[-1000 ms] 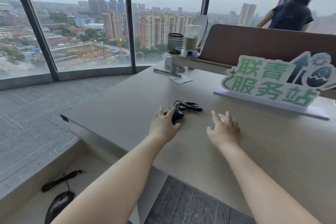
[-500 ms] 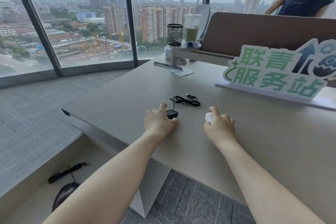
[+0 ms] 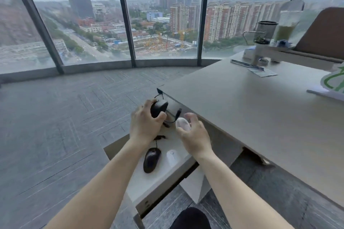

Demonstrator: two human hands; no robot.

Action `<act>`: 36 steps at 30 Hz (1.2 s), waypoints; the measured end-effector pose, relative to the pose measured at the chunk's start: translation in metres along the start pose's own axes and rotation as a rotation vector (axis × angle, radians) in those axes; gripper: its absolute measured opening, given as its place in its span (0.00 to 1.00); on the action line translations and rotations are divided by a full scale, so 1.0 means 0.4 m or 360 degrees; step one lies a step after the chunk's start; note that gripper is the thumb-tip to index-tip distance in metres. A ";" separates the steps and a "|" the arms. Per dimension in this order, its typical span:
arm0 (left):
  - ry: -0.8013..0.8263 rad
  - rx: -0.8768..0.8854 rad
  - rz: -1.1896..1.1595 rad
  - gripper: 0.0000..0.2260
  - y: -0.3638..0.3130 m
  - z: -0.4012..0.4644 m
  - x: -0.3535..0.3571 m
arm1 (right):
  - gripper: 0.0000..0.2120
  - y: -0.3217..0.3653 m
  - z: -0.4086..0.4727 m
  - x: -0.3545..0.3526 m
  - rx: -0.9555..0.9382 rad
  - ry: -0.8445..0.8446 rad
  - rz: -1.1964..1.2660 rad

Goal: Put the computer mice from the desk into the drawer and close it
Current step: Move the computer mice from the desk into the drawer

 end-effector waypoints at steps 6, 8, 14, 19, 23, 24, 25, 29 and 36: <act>0.0209 -0.0340 0.0371 0.26 0.254 -0.064 0.042 | 0.29 -0.092 -0.021 0.276 0.0274 0.0454 -0.0316; 0.0308 -0.0469 0.0666 0.27 0.313 -0.088 0.072 | 0.28 -0.132 -0.022 0.332 0.0371 0.0534 -0.0426; 0.0755 -0.0616 0.1198 0.22 0.452 -0.116 0.189 | 0.27 -0.223 0.026 0.436 0.0540 0.0670 -0.0926; 0.1096 -0.0753 0.1219 0.22 0.534 -0.127 0.275 | 0.26 -0.299 0.055 0.473 0.0677 0.0769 -0.1143; 0.1139 -0.0845 0.1082 0.25 0.552 -0.120 0.304 | 0.26 -0.331 0.068 0.490 0.0646 0.0836 -0.1287; 0.1148 -0.0851 0.1069 0.26 0.556 -0.118 0.308 | 0.26 -0.334 0.069 0.491 0.0635 0.0846 -0.1308; 0.1157 -0.0854 0.1071 0.27 0.561 -0.117 0.311 | 0.26 -0.334 0.070 0.491 0.0621 0.0850 -0.1313; 0.0996 -0.0750 0.1012 0.26 0.528 -0.088 0.271 | 0.18 -0.271 0.074 0.466 0.0360 0.0674 -0.1127; 0.0072 -0.0392 0.0272 0.16 0.433 -0.050 0.024 | 0.11 -0.130 -0.070 0.380 -0.0168 0.0475 -0.0618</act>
Point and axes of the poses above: each hand's wrist, its own z-axis towards the middle knuckle, its own x-axis out of the palm, y = z × x, the point moved 9 cm from there along z, towards the middle knuckle, and after that the axes turned 1 degree about -x, right-handed, at the moved point
